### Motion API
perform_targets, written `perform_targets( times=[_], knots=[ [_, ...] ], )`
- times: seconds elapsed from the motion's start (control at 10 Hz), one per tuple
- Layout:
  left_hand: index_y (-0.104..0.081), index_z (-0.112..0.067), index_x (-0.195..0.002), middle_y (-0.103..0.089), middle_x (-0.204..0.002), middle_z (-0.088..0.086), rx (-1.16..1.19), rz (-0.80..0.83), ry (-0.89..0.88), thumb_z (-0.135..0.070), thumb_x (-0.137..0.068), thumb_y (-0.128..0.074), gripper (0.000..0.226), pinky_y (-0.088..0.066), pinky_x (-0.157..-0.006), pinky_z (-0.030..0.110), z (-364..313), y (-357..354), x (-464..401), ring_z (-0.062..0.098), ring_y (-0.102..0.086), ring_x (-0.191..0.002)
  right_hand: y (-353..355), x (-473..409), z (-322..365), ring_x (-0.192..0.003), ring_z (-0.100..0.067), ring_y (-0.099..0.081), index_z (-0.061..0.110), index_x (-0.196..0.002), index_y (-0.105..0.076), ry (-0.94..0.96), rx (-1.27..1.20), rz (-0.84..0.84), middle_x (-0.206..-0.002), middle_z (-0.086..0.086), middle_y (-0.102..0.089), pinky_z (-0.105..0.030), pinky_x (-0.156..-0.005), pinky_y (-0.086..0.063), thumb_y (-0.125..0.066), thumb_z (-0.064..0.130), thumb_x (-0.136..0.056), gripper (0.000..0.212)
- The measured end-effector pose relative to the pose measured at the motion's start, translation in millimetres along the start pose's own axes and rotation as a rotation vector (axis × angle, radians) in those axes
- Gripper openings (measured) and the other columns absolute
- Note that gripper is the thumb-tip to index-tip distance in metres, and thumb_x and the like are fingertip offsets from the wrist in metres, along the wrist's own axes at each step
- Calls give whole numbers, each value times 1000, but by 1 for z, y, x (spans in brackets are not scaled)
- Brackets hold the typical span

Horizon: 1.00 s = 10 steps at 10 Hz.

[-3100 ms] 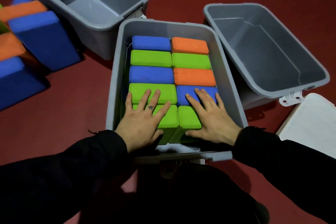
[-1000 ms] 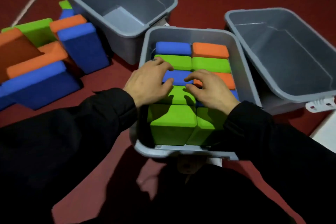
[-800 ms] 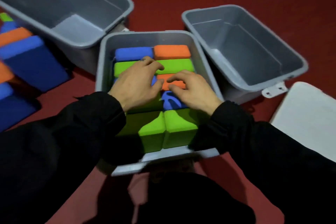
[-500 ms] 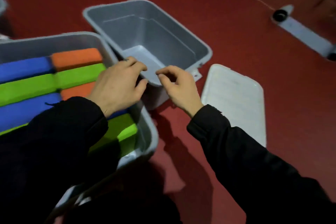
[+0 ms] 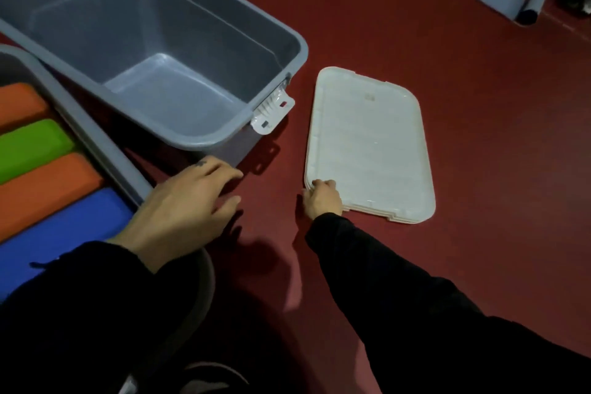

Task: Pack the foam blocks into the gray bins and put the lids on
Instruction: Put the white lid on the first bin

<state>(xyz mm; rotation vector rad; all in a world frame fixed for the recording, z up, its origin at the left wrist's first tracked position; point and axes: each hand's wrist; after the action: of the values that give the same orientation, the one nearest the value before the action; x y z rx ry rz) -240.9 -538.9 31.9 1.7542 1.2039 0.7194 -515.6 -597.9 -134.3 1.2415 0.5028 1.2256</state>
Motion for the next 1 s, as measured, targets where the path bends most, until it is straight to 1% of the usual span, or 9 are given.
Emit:
perform_targets(
  times=[0.1, 0.2, 0.3, 0.5, 0.6, 0.7, 0.8, 0.9, 1.0],
  knots=[
    [-55, -33, -128, -53, -131, -15, 0, 11, 12, -53, -88, -43, 47, -52, -97, 41, 5, -1, 4, 13, -58, -119, -1, -7, 3, -104, -39, -63, 8, -107, -65, -1, 41, -33, -112, -15, -61, -41, -86, -51, -49, 14, -92, 23],
    [-51, -37, -129, -50, -132, -18, 23, 29, 30, -55, -89, -43, 44, -51, -97, 42, 2, -1, 2, 12, -57, -119, 6, -11, 1, -102, -36, -64, 12, -106, -67, -32, 2, -64, -108, -11, -66, -37, -82, -50, -48, 13, -90, 24],
    [-50, -37, -130, -47, -134, -19, 15, 35, 34, -46, -94, -49, 38, -51, -96, 42, 1, -2, 3, 12, -56, -121, 18, 0, 3, -98, -35, -59, 9, -107, -62, 71, -23, -271, -106, -11, -62, -40, -79, -44, -50, 17, -94, 20],
    [-55, -28, -135, -47, -136, -14, -7, -73, -20, -33, -97, -53, 39, -51, -95, 35, -2, 17, 17, 13, -55, -121, 80, 41, 25, -85, -31, -59, 18, -99, -52, 123, -169, -457, -88, 0, -59, -41, -77, -46, -55, 12, -83, 17],
    [-54, -27, -134, -45, -135, -14, -33, -130, -42, -35, -96, -52, 39, -56, -88, 44, -2, 35, 34, 15, -55, -120, 131, 70, 40, -82, -33, -59, 18, -99, -54, 117, -304, -718, -89, -3, -63, -39, -78, -44, -52, 10, -79, 21],
    [-52, -30, -133, -45, -138, -11, -90, -201, -38, -39, -94, -49, 40, -57, -87, 45, -1, 58, 52, 17, -55, -121, 187, 118, 67, -78, -23, -55, 20, -95, -48, 152, -600, -909, -86, 3, -58, -35, -75, -44, -52, 7, -78, 21],
    [-55, -29, -133, -47, -140, -7, -132, -274, -3, -41, -93, -48, 42, -54, -94, 40, 4, 84, 76, 19, -56, -123, 235, 170, 85, -74, -6, -46, 21, -97, -45, 391, -830, -1003, -83, 13, -47, -21, -68, -35, -59, 6, -77, 29],
    [-57, -27, -132, -49, -140, -5, -121, -359, 67, -37, -92, -55, 41, -52, -95, 39, 12, 112, 105, 21, -57, -123, 273, 191, 111, -68, 3, -39, 28, -88, -40, 593, -982, -1028, -81, 15, -39, -18, -67, -35, -63, 7, -75, 34],
    [-58, -20, -133, -53, -136, 1, -75, -426, 158, -37, -90, -50, 47, -49, -102, 43, 25, 139, 141, 23, -55, -125, 314, 159, 89, -76, 3, -52, 27, -94, -50, 632, -1283, -677, -87, 13, -54, -18, -74, -43, -60, 9, -80, 25]
  ],
)
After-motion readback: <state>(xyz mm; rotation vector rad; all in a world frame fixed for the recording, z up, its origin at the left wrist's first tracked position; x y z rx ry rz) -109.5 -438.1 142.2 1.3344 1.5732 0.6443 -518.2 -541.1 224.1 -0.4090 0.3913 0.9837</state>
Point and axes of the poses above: each hand's wrist, its own x-axis away from the middle knuckle, its own y-axis out of the back of the hand, z = x × y
